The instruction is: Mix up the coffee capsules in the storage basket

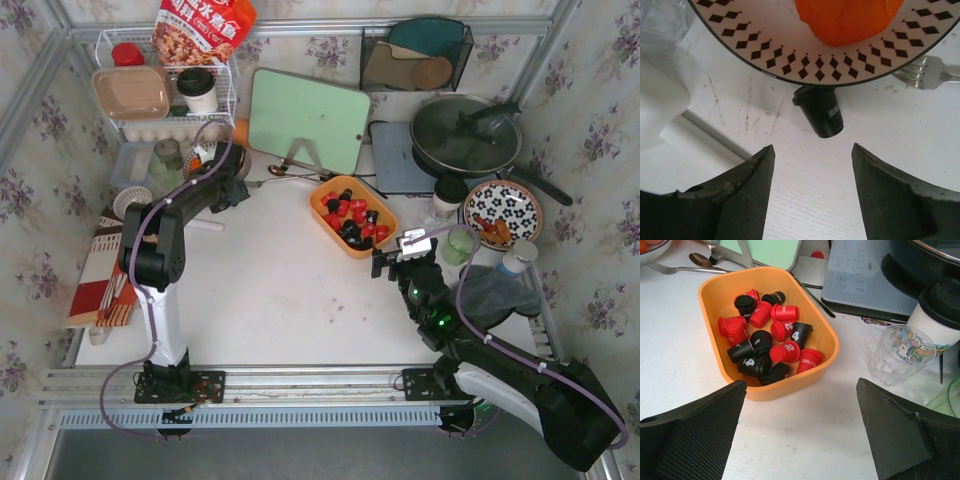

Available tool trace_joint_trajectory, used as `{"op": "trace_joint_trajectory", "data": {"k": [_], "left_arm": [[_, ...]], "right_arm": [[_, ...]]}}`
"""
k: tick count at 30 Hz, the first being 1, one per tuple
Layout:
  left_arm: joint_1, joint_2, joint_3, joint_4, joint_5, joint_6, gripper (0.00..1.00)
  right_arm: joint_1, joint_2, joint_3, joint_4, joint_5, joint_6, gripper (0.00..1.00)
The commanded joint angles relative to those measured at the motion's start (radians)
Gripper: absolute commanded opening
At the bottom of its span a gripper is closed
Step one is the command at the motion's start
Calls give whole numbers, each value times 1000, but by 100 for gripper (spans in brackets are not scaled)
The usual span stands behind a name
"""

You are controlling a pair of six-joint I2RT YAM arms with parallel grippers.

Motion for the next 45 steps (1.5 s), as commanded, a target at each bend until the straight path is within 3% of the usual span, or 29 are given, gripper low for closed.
{"op": "trace_joint_trajectory", "data": {"k": [1,17,30,32,37,45], "left_arm": [[8,19,25,45,6,-8,64],[15,94,79,32,34,-3,56],[21,98,77,31,22,13,40],[21,92,67,41,24,24,33],[23,51,12,72,22,40,23],[16,-164,-202,215,50,130,23]], "right_arm": [[0,2,10,13,-8,1,100],[-1,12,17,13,-16,1,100],[0,14,18,10,-15,1,100],[0,16,19,10,-17,1,100],[0,14,19,9,-17,1,100],[0,25,19,12,-20,2,100]]}}
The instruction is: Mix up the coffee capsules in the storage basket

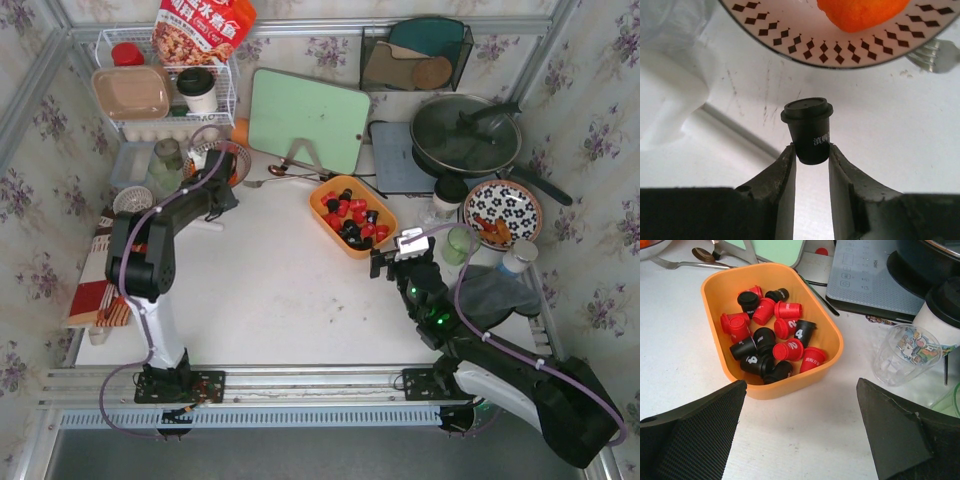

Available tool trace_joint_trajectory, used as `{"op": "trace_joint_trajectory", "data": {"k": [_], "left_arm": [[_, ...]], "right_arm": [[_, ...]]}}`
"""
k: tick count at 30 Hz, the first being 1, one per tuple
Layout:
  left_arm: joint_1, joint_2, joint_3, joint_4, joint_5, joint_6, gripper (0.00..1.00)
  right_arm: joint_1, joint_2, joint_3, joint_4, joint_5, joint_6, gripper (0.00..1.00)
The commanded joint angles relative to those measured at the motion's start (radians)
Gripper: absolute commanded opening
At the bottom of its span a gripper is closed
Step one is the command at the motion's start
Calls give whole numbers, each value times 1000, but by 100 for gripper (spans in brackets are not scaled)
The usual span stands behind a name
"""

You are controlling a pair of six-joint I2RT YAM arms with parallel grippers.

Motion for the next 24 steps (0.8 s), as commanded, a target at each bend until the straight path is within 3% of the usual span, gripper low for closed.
{"op": "trace_joint_trajectory", "data": {"k": [1,7,14,19,24], "left_arm": [[-8,-140,-116,154,44,101,23],[-24,-384,-394,412,318,261,23],[-117,-653,-719,761,585,553,24],[-226,-688,-866,996,734,727,24],[-371,-668,-876,1047,774,887,25]], "right_arm": [[-1,7,11,11,-6,4,100],[-1,7,16,1,-69,25,100],[0,2,107,-102,-223,105,100],[0,-2,166,-180,-328,237,100],[0,25,226,-219,-399,409,100]]}}
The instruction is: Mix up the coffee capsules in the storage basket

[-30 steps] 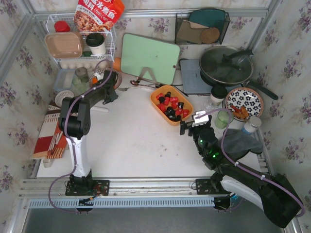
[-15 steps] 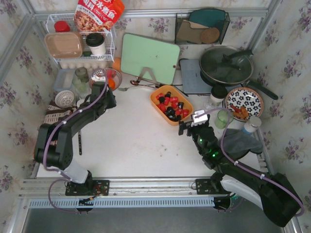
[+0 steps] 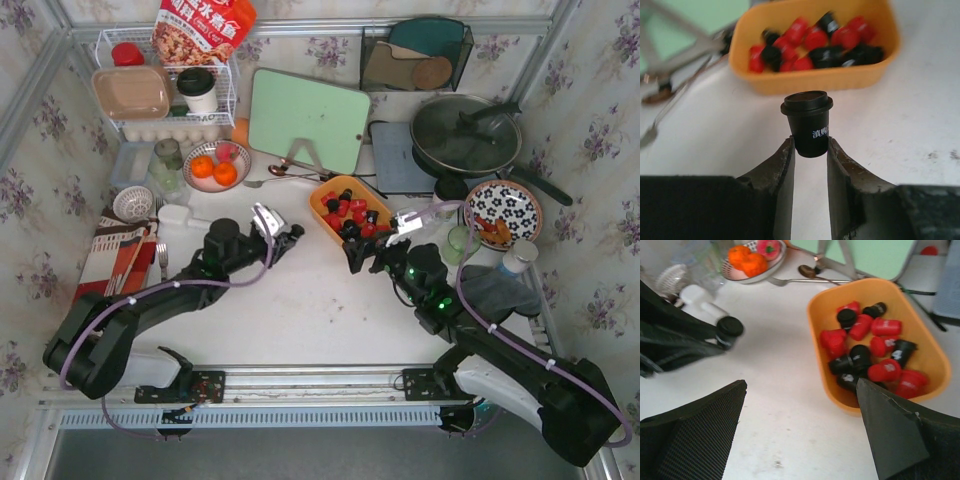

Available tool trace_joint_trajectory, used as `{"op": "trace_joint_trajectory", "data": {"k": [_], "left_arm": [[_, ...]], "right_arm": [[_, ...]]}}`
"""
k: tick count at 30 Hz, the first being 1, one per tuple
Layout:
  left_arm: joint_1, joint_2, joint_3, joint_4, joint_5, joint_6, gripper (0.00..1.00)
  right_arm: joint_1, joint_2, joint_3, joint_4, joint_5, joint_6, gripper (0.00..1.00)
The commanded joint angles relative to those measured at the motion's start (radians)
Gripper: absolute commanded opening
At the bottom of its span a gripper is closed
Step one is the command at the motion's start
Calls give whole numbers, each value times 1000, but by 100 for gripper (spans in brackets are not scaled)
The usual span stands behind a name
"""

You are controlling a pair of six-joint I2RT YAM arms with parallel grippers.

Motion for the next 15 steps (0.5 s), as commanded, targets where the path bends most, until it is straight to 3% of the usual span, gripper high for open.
{"op": "trace_joint_trajectory", "data": {"k": [1,7,15], "left_arm": [[-97,10,3,165,83,206,25],[-183,0,18,152,58,287,25],[-227,-2,26,115,53,307,25]], "right_arm": [[0,24,50,-44,-106,198,100],[1,108,115,-52,-202,331,99],[15,196,150,-9,-239,385,94]]}}
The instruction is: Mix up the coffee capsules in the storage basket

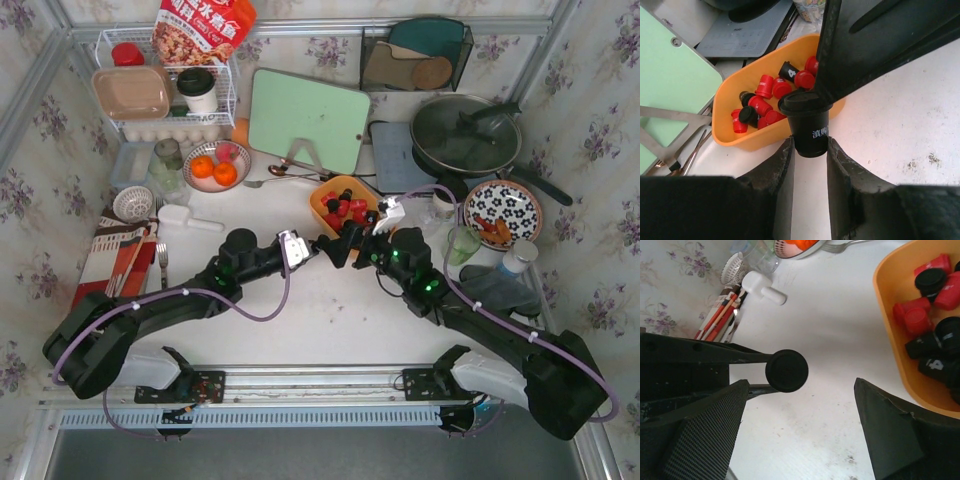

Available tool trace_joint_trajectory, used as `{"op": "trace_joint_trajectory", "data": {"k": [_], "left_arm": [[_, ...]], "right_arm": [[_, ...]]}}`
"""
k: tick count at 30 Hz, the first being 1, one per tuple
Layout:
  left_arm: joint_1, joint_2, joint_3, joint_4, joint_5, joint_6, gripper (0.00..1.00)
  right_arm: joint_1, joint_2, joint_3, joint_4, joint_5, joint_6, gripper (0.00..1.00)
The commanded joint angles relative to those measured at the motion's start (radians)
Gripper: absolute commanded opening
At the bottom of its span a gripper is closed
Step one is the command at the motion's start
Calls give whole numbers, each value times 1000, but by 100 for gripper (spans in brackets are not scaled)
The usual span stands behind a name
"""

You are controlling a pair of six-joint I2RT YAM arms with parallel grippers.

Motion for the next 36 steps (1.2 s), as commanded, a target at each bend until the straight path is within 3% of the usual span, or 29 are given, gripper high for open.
{"op": "trace_joint_trajectory", "data": {"k": [1,10,16,25,36], "left_arm": [[-7,-1,8,21,14,22,25],[-23,-11,-4,18,14,31,25],[-25,-15,-6,10,20,35,26],[-24,-24,-7,4,8,31,29],[-24,-25,-12,-1,-37,-1,53]], "right_arm": [[15,33,20,38,-31,44,93],[67,116,53,30,33,25,88],[78,151,74,35,30,27,71],[85,177,73,51,22,43,56],[85,164,56,66,64,64,39]]}}
